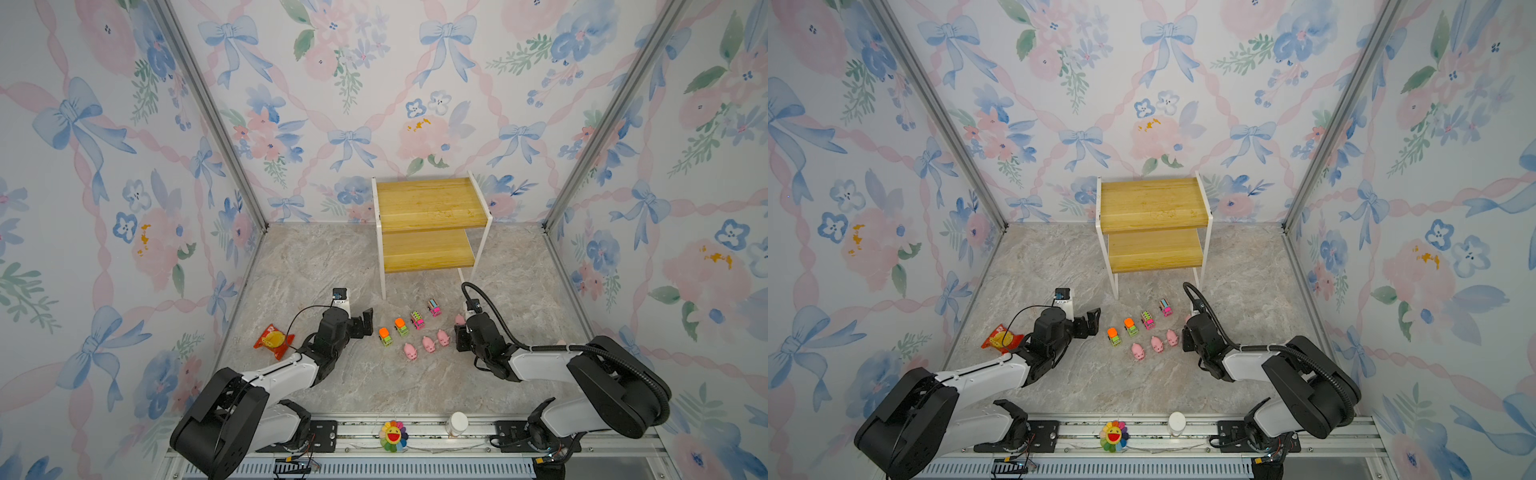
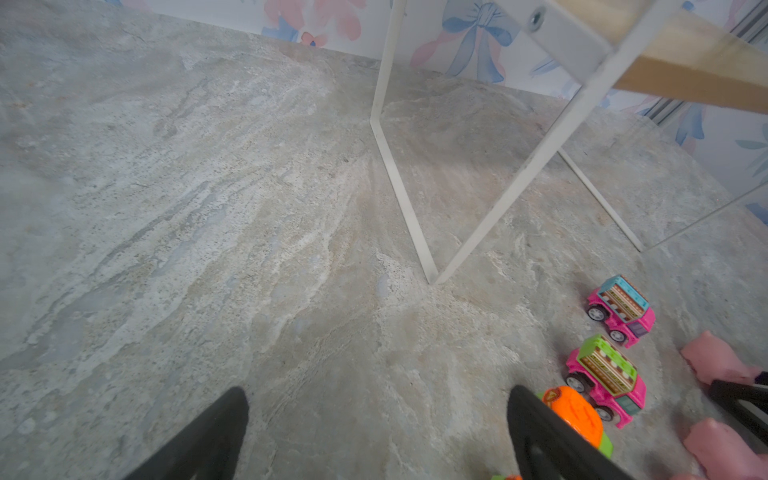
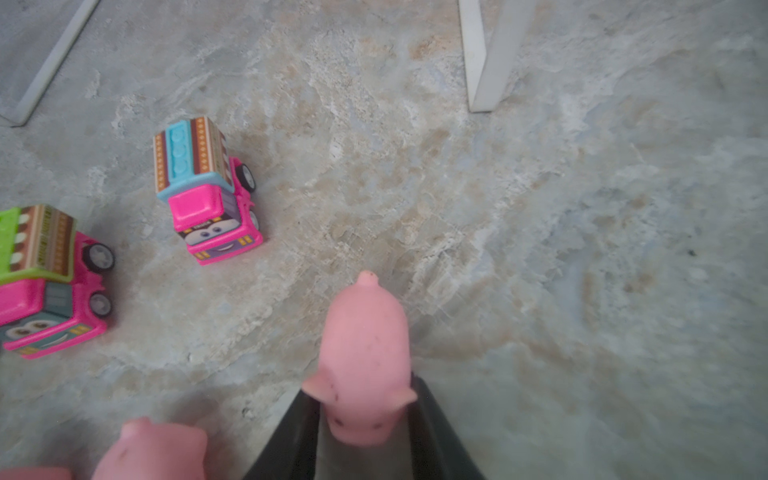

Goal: Place and organize the plastic toys onto the shelf
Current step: 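Lower the right gripper and grasp the nearest pink rubber pig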

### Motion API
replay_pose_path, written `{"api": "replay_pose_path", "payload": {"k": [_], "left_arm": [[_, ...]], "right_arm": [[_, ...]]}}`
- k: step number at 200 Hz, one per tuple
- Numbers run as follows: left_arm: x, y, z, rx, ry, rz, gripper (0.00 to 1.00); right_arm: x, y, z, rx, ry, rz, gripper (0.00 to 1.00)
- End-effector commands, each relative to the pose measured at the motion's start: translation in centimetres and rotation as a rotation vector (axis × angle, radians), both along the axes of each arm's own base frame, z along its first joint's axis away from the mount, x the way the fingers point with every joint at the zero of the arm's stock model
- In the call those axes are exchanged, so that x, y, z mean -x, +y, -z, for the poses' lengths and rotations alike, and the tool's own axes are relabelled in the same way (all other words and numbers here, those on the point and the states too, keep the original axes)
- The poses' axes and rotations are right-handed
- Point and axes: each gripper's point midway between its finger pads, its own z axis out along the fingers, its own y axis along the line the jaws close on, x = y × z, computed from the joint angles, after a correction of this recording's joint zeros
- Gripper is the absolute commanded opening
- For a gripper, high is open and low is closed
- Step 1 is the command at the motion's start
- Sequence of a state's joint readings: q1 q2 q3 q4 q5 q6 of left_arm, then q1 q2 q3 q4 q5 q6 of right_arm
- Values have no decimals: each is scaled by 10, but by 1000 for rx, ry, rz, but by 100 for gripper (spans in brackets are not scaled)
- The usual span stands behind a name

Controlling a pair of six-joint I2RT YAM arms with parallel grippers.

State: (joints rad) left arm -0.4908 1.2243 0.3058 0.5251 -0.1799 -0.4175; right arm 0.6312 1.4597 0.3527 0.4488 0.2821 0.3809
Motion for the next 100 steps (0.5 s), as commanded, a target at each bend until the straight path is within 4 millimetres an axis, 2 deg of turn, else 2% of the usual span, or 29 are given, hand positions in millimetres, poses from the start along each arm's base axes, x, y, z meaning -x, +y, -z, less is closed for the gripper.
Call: {"api": "replay_pose_path", "payload": {"k": [1, 50, 100], "left_arm": [[2, 2, 3, -8, 5, -6, 98], [2, 2, 4, -18, 5, -8, 98], [2, 2, 5, -26, 5, 1, 98]], "right_arm": [[16, -8, 22, 56, 75, -1, 34], [15, -9, 14, 46, 45, -3, 28], [11, -5, -6, 21, -8, -22, 25]]}}
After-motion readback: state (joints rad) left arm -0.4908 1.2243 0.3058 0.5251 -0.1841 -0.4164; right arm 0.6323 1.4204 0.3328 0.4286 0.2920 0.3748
